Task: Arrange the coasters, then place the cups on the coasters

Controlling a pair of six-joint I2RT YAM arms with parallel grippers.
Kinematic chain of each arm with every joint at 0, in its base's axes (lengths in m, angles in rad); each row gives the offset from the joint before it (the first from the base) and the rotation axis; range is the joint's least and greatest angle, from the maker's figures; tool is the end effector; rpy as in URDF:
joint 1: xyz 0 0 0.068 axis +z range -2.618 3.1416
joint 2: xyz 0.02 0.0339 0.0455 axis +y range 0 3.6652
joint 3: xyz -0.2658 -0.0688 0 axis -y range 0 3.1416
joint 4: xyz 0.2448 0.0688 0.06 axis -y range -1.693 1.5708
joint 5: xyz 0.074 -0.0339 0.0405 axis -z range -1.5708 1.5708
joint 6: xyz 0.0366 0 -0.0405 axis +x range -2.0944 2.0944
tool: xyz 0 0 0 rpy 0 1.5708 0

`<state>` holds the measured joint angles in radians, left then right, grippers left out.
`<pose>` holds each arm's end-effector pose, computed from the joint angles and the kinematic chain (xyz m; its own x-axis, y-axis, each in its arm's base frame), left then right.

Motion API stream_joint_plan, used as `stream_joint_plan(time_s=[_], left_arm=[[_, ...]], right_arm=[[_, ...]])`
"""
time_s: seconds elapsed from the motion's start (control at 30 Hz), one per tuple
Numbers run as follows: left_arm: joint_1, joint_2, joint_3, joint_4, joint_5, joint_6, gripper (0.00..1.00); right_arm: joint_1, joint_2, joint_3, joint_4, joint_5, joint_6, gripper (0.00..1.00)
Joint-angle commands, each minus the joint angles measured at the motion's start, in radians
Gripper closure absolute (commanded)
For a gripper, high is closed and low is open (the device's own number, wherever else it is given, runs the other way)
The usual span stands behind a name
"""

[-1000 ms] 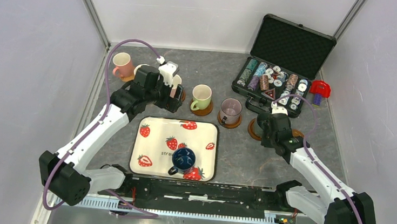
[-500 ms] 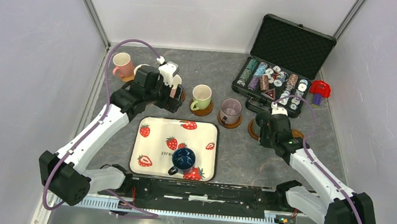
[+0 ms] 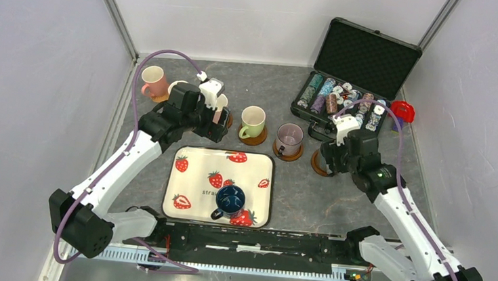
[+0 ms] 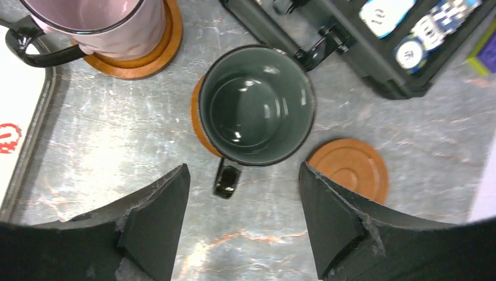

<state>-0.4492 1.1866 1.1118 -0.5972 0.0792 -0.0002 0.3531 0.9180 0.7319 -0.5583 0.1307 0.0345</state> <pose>0.2288 -0.1135 0.3327 -0.5609 0.2702 -0.7826 0.4885 0.8711 -0.0494 0.1812 0.0617 0.2636 -0.6441 -0.2009 -0.7381 -0.2308 0.9710 -0.0629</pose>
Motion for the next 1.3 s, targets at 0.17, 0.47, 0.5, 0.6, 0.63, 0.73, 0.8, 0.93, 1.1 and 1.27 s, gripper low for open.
stream_joint_plan(time_s=[0.17,0.47,0.5,0.6,0.63,0.73,0.8,0.93,1.1,1.27], left_arm=[[0.004,0.008,0.044,0.028,0.006,0.020,0.05],[0.004,0.014,0.046,0.034,0.007,0.017,0.05],[0.004,0.014,0.047,0.034,0.007,0.017,0.05],[0.004,0.012,0.046,0.034,0.002,0.020,0.05],[0.004,0.012,0.046,0.033,0.000,0.019,0.05],[0.004,0.008,0.043,0.031,-0.003,0.019,0.05],[0.004,0.005,0.039,0.030,-0.005,0.017,0.05],[0.004,-0.002,0.036,0.027,-0.007,0.015,0.05],[0.004,-0.002,0.031,0.025,-0.008,0.014,0.05],[0.004,0.001,0.039,0.007,0.005,0.029,0.04]], right_arm=[[-0.043,0.036,-0.001,-0.074,0.114,-0.220,0.47],[-0.043,0.085,-0.058,-0.004,0.099,-0.200,0.51],[-0.043,0.091,-0.058,-0.001,0.095,-0.200,0.50],[-0.043,0.102,-0.057,-0.005,0.060,-0.208,0.46],[-0.043,0.102,-0.057,-0.005,0.046,-0.212,0.44],[-0.042,0.106,-0.057,-0.005,0.021,-0.217,0.40],[-0.043,0.108,-0.056,-0.007,0.008,-0.219,0.38],[-0.043,0.109,-0.054,-0.008,-0.016,-0.223,0.38],[-0.043,0.111,-0.054,-0.009,-0.037,-0.228,0.35],[-0.042,0.092,-0.042,-0.026,-0.065,-0.251,0.32]])
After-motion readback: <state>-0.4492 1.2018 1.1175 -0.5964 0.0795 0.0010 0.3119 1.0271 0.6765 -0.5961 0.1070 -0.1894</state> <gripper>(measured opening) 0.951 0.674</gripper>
